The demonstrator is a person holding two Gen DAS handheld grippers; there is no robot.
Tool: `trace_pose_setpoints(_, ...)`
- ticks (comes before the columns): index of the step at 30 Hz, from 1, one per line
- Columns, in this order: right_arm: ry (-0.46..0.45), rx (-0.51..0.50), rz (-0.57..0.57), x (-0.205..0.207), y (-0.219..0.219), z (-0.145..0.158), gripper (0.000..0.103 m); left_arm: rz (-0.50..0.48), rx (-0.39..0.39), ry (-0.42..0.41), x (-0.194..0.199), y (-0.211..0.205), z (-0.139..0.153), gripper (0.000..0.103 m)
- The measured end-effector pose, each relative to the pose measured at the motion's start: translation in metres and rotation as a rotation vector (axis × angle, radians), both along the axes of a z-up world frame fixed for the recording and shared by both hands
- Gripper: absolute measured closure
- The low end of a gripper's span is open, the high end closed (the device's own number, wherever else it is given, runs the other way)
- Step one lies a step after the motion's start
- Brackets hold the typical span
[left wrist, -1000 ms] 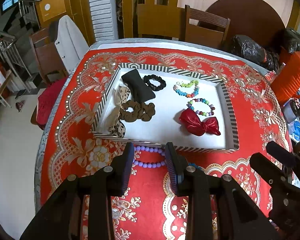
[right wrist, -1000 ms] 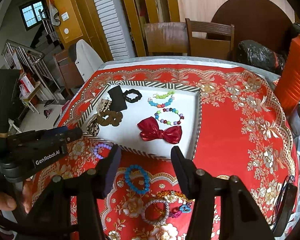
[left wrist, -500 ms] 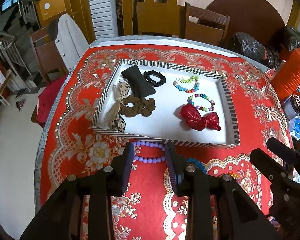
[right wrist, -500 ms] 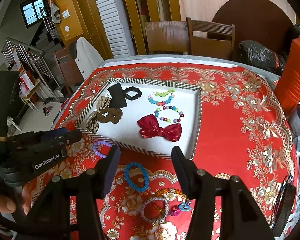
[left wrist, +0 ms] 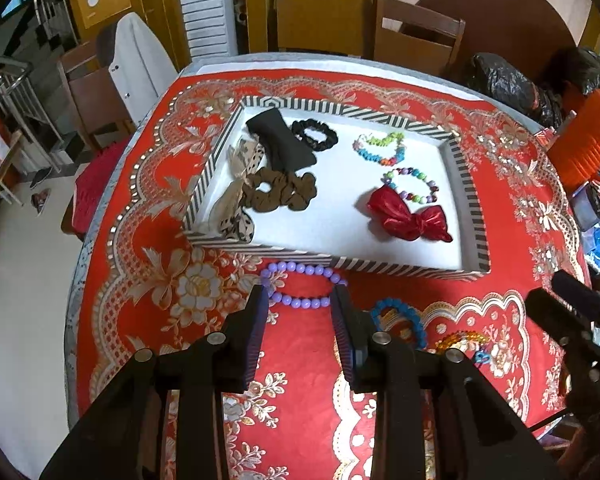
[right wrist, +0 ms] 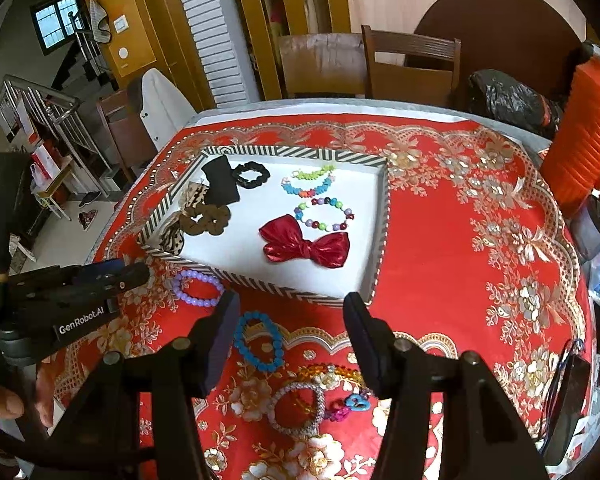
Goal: Organize jewelry
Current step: 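Grasp the purple bead bracelet with the left gripper while the right grasps the blue bracelet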
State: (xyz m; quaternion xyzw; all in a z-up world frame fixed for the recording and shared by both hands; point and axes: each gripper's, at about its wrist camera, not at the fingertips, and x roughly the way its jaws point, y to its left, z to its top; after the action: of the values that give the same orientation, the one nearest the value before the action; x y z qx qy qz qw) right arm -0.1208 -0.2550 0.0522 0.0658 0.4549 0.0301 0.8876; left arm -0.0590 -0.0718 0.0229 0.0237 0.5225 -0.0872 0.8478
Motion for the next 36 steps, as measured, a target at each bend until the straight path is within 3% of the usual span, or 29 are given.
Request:
trace_pose_setpoints(11,0.031,0.008,-0.039,-0.012,-0.021,-0.011,0.046,0.028,0.007,0.032,0.001,0.013,-0.012,0.084)
trace_pose_setpoints(19,0.074,-0.007,-0.058,-0.025,-0.036,-0.030,0.046,0.097,-0.045,0.104,0.011,0.046,-0.031,0.084)
trace_pose_setpoints(25,0.110,0.039,-0.048,-0.033,-0.049,-0.048,0.046,0.117,-0.115,0.179,0.022,0.060,-0.053,0.084)
trace_pose_setpoints(36,0.135,0.064,0.085,0.001,-0.006,-0.068,0.046,0.106,-0.161,0.232,0.048,0.055,-0.080,0.084)
